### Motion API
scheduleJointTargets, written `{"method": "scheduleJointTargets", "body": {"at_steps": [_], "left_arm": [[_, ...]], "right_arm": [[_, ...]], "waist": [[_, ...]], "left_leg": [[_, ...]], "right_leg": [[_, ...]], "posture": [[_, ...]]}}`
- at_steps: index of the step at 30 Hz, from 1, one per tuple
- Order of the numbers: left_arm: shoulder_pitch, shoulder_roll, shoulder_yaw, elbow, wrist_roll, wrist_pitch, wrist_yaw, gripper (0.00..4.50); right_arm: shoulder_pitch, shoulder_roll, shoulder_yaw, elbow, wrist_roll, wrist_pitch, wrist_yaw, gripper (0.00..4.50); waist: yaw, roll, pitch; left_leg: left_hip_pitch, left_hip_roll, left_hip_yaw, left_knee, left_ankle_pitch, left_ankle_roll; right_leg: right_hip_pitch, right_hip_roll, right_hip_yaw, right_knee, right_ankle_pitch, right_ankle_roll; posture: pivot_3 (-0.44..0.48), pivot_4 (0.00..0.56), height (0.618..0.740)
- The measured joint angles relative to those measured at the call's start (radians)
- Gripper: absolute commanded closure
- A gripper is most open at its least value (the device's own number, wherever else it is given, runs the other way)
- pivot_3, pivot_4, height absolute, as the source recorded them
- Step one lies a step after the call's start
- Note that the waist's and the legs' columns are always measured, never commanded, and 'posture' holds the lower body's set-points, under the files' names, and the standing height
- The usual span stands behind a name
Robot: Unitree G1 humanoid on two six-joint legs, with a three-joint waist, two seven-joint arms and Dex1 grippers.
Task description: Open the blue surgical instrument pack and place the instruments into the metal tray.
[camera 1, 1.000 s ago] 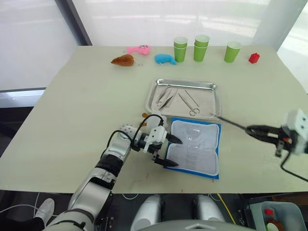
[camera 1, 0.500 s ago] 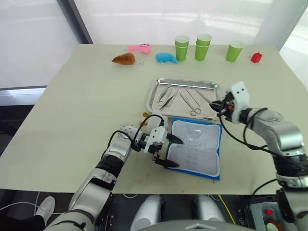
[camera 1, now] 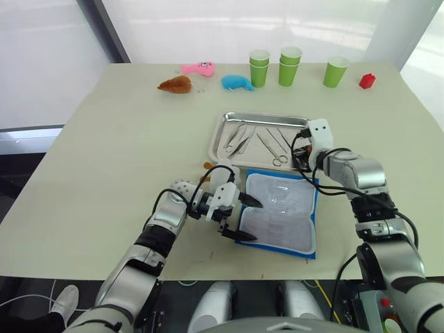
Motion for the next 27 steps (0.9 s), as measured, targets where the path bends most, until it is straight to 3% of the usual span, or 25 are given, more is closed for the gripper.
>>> {"method": "scheduleJointTargets", "body": {"at_steps": [3, 5, 6, 7, 10, 20, 27], "left_arm": [[0.0, 0.0, 0.0, 0.0, 0.0, 0.0, 0.001, 0.0], [0.0, 0.0, 0.0, 0.0, 0.0, 0.001, 0.003, 0.0], [0.001, 0.0, 0.0, 0.0, 0.0, 0.001, 0.005, 0.0], [0.002, 0.0, 0.0, 0.0, 0.0, 0.001, 0.006, 0.0], [0.003, 0.0, 0.0, -0.002, 0.0, 0.001, 0.009, 0.0], [0.032, 0.011, 0.02, -0.073, -0.027, 0.055, 0.017, 0.0], [0.106, 0.037, 0.066, -0.281, -0.122, 0.23, 0.069, 0.0]], "right_arm": [[-0.005, 0.005, 0.0, 0.026, -0.012, -0.02, 0.015, 2.96], [-0.005, 0.005, 0.0, 0.027, -0.014, -0.024, 0.021, 2.37], [-0.005, 0.003, 0.0, 0.027, -0.018, -0.03, 0.027, 1.41], [-0.005, 0.003, 0.0, 0.027, -0.018, -0.03, 0.027, 1.31], [-0.002, 0.001, 0.0, -0.002, -0.016, -0.032, 0.046, 0.05], [0.121, -0.042, -0.085, -0.326, 0.081, -0.095, 0.161, 0.05], [0.419, -0.12, -0.203, -0.528, 0.207, -0.322, 0.393, 0.05]], "waist": [[0.0, 0.0, 0.0], [-0.001, 0.0, 0.0], [-0.001, 0.0, 0.0], [-0.001, 0.0, 0.0], [0.0, 0.001, 0.0], [-0.012, 0.002, 0.001], [-0.018, 0.002, 0.008]], "left_leg": [[0.0, 0.0, 0.0, 0.0, 0.0, 0.0], [0.0, 0.0, 0.0, 0.001, -0.001, 0.001], [0.0, 0.0, 0.0, 0.001, -0.001, 0.002], [0.0, 0.0, 0.0, 0.001, -0.001, 0.002], [0.0, 0.0, 0.0, 0.001, -0.001, 0.002], [-0.005, 0.0, -0.001, 0.001, -0.001, 0.002], [-0.02, -0.001, 0.0, 0.005, 0.001, -0.001]], "right_leg": [[0.0, 0.0, 0.0, 0.0, 0.0, 0.0], [0.0, 0.0, 0.0, 0.0, 0.0, 0.0], [0.0, 0.0, 0.0, 0.001, 0.0, 0.0], [0.0, 0.0, 0.0, 0.001, 0.0, 0.0], [0.0, 0.0, 0.0, 0.001, 0.0, 0.0], [-0.004, 0.0, 0.0, 0.001, 0.0, 0.0], [-0.019, 0.0, 0.001, 0.005, 0.0, 0.0]], "posture": [[0.0, 0.15, 0.74], [0.0, 0.15, 0.74], [0.0, 0.15, 0.74], [0.0, 0.15, 0.74], [0.0, 0.15, 0.74], [0.0, 0.15, 0.74], [0.0, 0.15, 0.74]]}}
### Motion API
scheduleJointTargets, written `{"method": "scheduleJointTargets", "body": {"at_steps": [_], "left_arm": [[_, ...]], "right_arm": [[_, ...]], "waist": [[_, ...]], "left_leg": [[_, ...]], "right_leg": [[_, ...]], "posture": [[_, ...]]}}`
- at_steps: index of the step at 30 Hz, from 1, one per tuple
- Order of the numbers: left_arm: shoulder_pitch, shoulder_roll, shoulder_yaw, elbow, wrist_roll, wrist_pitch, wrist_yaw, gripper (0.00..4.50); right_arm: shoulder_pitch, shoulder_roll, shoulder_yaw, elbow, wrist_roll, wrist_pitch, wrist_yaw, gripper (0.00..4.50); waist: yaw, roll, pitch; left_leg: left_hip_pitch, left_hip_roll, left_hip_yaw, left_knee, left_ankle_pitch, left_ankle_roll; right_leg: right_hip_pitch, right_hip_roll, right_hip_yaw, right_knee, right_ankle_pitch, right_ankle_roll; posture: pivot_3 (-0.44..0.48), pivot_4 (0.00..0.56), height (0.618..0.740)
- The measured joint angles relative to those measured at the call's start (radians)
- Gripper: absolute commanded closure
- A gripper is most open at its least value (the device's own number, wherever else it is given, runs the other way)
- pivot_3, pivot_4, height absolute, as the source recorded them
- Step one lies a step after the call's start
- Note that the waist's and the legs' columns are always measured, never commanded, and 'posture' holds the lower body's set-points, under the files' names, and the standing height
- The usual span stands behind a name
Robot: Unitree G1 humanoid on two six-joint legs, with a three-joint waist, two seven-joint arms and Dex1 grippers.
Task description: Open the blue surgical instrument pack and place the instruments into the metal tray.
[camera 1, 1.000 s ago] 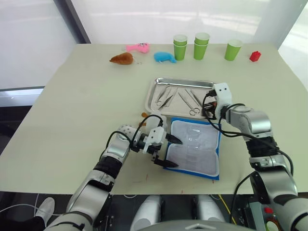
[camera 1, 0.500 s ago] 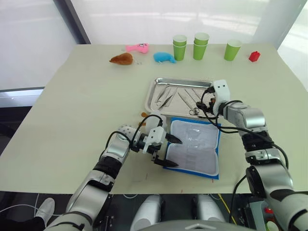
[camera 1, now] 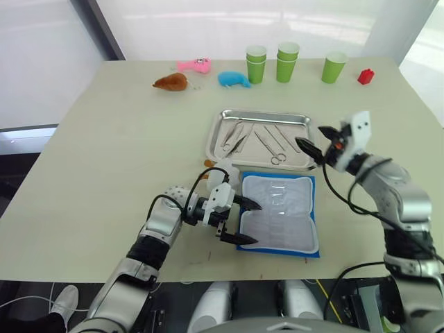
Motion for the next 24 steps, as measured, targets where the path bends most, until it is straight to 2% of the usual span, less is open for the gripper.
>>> {"method": "scheduleJointTargets", "body": {"at_steps": [4, 9, 13, 16, 20, 24], "left_arm": [[0.014, 0.01, 0.092, -0.175, -0.093, 0.111, 0.102, 0.0], [0.095, 0.054, 0.23, -0.327, -0.212, 0.252, 0.237, 0.0], [0.232, 0.136, 0.39, -0.405, -0.304, 0.359, 0.34, 0.0], [0.335, 0.184, 0.485, -0.403, -0.308, 0.357, 0.373, 0.0], [0.461, 0.22, 0.546, -0.364, -0.266, 0.295, 0.393, 0.0], [0.594, 0.252, 0.612, -0.314, -0.204, 0.228, 0.426, 0.0]], "right_arm": [[0.127, -0.016, -0.053, -0.076, 0.087, -0.098, 0.107, 0.05], [0.268, -0.069, -0.091, -0.073, 0.116, -0.144, 0.189, 0.05], [0.399, -0.141, -0.144, -0.053, 0.132, -0.199, 0.278, 0.05], [0.471, -0.171, -0.179, -0.031, 0.135, -0.232, 0.329, 0.05], [0.539, -0.195, -0.203, -0.011, 0.142, -0.276, 0.393, 0.05], [0.623, -0.224, -0.272, 0.045, 0.154, -0.324, 0.462, 0.05]], "waist": [[-0.005, 0.0, 0.001], [-0.002, 0.001, 0.002], [-0.001, 0.001, 0.002], [0.003, 0.001, 0.003], [0.012, 0.0, 0.005], [0.026, -0.001, 0.007]], "left_leg": [[-0.002, 0.001, 0.001, 0.001, 0.001, -0.001], [-0.001, 0.002, 0.001, 0.001, 0.0, -0.001], [0.0, 0.002, 0.001, 0.0, 0.001, -0.001], [0.001, 0.002, 0.002, 0.0, 0.001, -0.001], [0.008, 0.003, 0.003, -0.001, -0.001, 0.001], [0.008, 0.004, 0.003, -0.002, -0.001, 0.001]], "right_leg": [[-0.003, 0.001, 0.001, 0.002, 0.0, 0.0], [-0.002, 0.001, 0.001, 0.003, 0.0, 0.0], [-0.002, 0.001, 0.001, 0.002, 0.0, 0.0], [-0.001, 0.0, 0.002, 0.002, 0.0, 0.0], [0.006, -0.003, 0.002, 0.001, 0.0, -0.001], [0.007, -0.003, 0.002, 0.0, 0.001, -0.002]], "posture": [[0.0, 0.15, 0.74], [0.0, 0.15, 0.74], [0.0, 0.15, 0.74], [0.0, 0.15, 0.74], [0.0, 0.15, 0.74], [0.0, 0.15, 0.74]]}}
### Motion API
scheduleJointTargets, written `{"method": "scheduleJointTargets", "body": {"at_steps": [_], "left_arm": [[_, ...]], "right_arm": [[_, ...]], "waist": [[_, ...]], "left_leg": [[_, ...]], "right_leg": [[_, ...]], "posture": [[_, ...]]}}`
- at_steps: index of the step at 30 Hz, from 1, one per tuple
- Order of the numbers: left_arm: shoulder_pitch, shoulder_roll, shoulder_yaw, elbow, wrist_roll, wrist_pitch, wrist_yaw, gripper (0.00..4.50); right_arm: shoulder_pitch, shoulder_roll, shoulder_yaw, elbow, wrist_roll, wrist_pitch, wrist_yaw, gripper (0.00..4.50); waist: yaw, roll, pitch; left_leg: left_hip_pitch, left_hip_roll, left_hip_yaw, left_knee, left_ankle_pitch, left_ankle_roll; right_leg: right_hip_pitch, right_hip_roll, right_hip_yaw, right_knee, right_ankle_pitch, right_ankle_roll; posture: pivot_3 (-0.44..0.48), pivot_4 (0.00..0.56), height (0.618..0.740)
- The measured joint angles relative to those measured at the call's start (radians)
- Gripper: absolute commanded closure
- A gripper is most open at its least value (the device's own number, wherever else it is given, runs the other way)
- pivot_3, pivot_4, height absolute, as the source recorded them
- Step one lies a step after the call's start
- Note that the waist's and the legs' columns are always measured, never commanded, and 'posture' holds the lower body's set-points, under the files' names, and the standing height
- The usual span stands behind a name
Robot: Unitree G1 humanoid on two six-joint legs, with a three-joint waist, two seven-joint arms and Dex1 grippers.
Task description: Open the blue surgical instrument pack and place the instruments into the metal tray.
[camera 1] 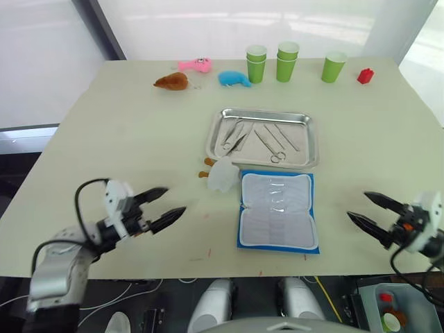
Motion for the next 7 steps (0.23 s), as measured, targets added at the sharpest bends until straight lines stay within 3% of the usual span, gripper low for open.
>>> {"method": "scheduleJointTargets", "body": {"at_steps": [7], "left_arm": [[0.091, 0.005, 0.049, 0.009, 0.047, -0.063, 0.04, 0.0]], "right_arm": [[0.072, -0.058, -0.081, 0.052, 0.037, -0.026, 0.095, 0.05]], "waist": [[0.008, 0.0, 0.0]], "left_leg": [[-0.001, 0.0, 0.0, 0.0, 0.0, 0.0]], "right_leg": [[0.0, -0.002, 0.0, -0.001, 0.0, 0.0]], "posture": [[0.0, 0.15, 0.74]]}}
